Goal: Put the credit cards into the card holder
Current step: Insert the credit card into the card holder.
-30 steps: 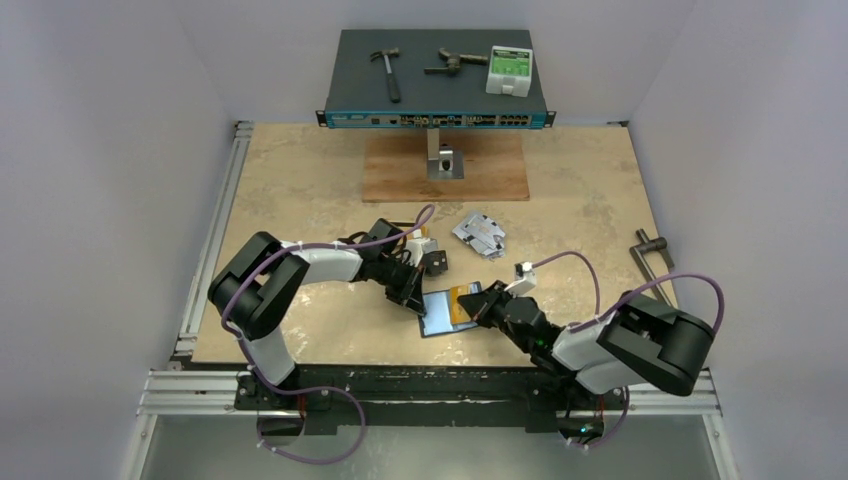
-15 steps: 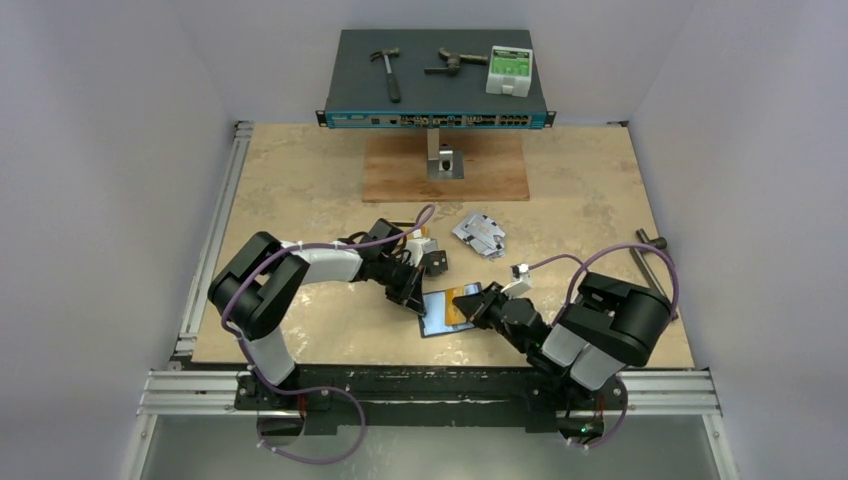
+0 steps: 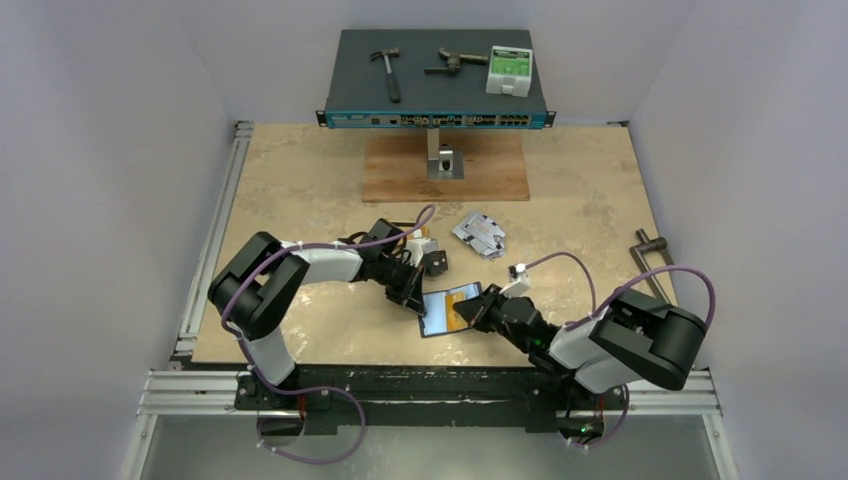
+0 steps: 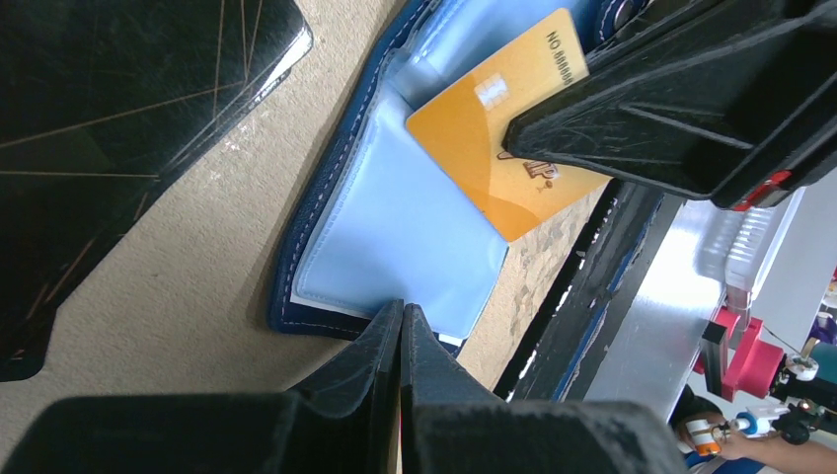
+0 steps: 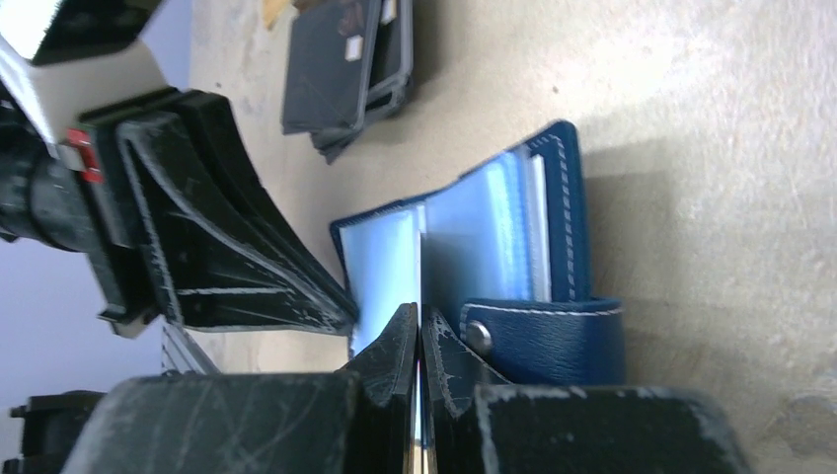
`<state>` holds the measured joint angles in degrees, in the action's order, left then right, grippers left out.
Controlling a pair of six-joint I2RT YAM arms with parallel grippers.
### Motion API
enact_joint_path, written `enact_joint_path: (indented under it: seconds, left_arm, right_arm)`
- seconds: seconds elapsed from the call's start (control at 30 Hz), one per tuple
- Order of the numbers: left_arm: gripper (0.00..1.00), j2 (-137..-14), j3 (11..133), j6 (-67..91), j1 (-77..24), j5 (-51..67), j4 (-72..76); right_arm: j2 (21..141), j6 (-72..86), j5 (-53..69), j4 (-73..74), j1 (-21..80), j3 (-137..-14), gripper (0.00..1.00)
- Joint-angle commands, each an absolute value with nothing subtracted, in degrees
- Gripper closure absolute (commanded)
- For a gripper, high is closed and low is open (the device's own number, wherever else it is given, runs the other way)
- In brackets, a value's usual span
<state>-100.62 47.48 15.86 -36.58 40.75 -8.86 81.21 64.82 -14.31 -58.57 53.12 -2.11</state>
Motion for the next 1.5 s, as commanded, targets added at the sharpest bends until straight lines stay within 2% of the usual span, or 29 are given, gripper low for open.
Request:
enact_joint_path:
  seconds: [0.0, 0.17, 0.3, 0.53, 0.7, 1.0, 1.27, 1.47]
  left_arm:
    - [1.00, -100.6, 47.4, 13.8, -36.9, 36.6, -10.0]
    - [1.00, -100.4, 47.4, 13.6, -36.9, 36.4, -10.1]
    - [1.00, -100.4, 47.5, 13.6, -36.8, 36.3, -10.3]
    - [1.00, -100.2, 47.5, 13.4, -36.8, 36.1, -10.5]
    - [1.00, -100.1, 47.5, 13.3, -36.8, 36.1, -10.5]
    - [1.00, -100.0, 47.7, 13.0, -36.9, 36.1, -11.0]
    - [1.00, -100.0, 47.8, 12.8, -36.9, 36.3, -11.1]
    - [1.00, -99.8, 47.8, 12.7, -36.8, 36.3, -11.2]
  right_arm:
    - [84.1, 64.0, -14.5, -55.9, 53.8, -3.4, 1.00]
    - [90.7, 64.4, -12.6, -60.8, 53.8, -4.7, 1.00]
    - [89.3, 65.6, -12.6, -61.6, 53.8, -3.1, 1.00]
    - [74.8, 59.7, -9.2, -40.9, 52.0, -5.8, 1.00]
    - [71.6, 55.7, -3.7, -33.0, 48.1, -7.1, 1.00]
    - [78.0, 51.9, 4.8, -35.0, 44.1, -9.7, 1.00]
    - [75.0, 48.3, 7.1, -30.0, 41.7, -10.3, 1.00]
    - [83.8, 48.0, 10.6, -36.7, 41.7, -11.0, 1.00]
